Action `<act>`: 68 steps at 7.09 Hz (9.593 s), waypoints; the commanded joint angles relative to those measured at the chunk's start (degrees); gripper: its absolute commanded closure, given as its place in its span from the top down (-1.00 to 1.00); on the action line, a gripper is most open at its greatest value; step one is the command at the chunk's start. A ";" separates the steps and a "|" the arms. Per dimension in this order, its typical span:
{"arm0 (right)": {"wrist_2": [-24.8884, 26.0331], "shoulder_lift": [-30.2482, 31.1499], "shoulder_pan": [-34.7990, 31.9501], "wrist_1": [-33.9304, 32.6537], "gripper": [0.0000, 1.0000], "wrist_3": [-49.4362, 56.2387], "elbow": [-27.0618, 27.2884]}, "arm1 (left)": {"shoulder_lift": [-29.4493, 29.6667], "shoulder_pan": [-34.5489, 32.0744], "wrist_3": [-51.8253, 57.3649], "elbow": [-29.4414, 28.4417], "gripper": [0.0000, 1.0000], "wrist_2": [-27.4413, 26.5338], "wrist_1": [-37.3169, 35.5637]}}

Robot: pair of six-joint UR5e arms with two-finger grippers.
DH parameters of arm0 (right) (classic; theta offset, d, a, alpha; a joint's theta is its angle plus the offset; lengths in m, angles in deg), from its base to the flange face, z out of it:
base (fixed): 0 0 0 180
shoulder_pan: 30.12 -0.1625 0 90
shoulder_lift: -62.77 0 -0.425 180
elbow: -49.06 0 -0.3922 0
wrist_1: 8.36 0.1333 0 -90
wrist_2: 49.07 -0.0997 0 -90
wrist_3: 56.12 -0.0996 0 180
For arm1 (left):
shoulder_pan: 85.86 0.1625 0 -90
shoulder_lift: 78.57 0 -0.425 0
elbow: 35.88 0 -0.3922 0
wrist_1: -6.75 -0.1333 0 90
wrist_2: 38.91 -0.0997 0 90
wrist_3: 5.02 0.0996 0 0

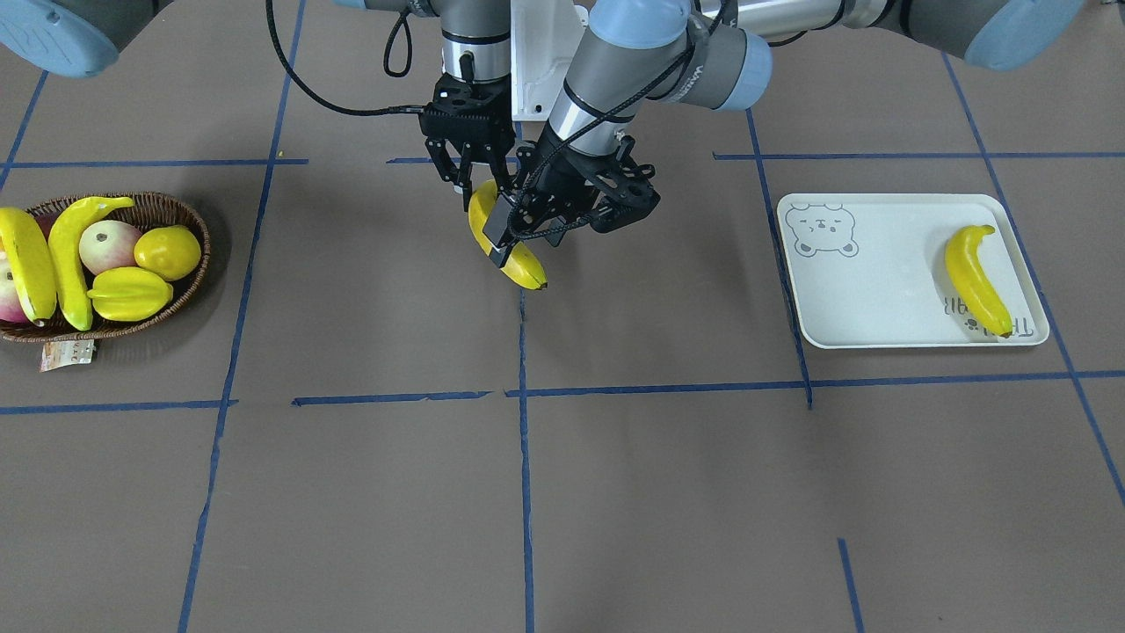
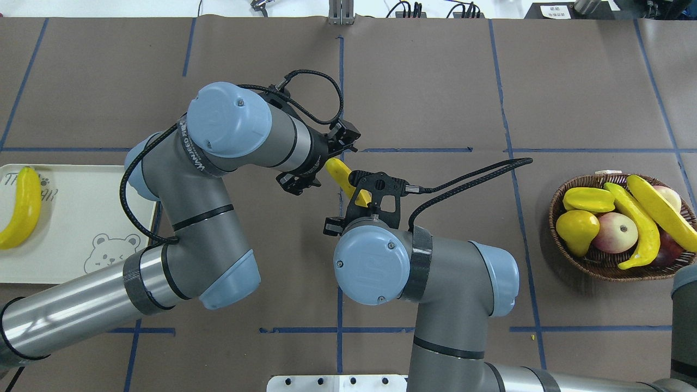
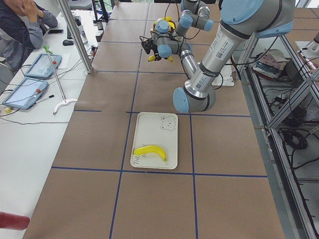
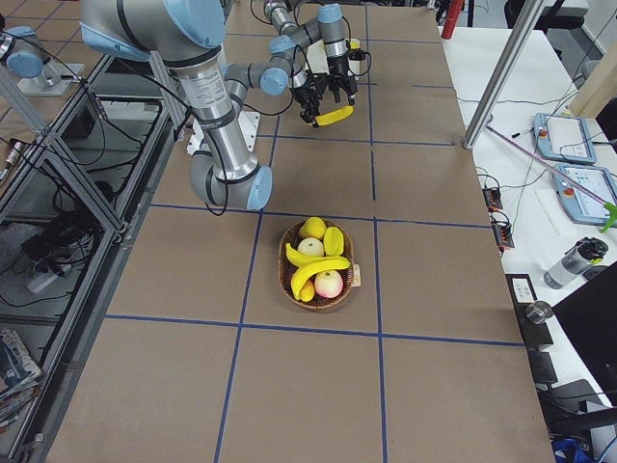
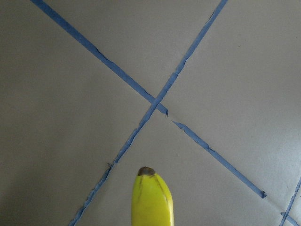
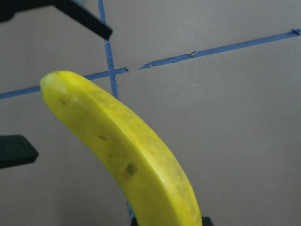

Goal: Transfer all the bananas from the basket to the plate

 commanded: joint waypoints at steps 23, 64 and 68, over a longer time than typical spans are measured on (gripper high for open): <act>-3.46 1.43 -2.82 -0.64 0.99 0.19 8.30 | -7.89 -0.95 3.48 5.70 -1.00 -4.06 -0.61; -27.83 57.93 -34.65 24.18 0.99 77.62 13.16 | -35.71 -24.00 43.30 5.47 0.99 27.41 19.96; -27.13 58.39 -34.56 25.82 0.88 81.28 8.48 | -35.71 -23.91 43.21 5.47 0.99 27.41 19.96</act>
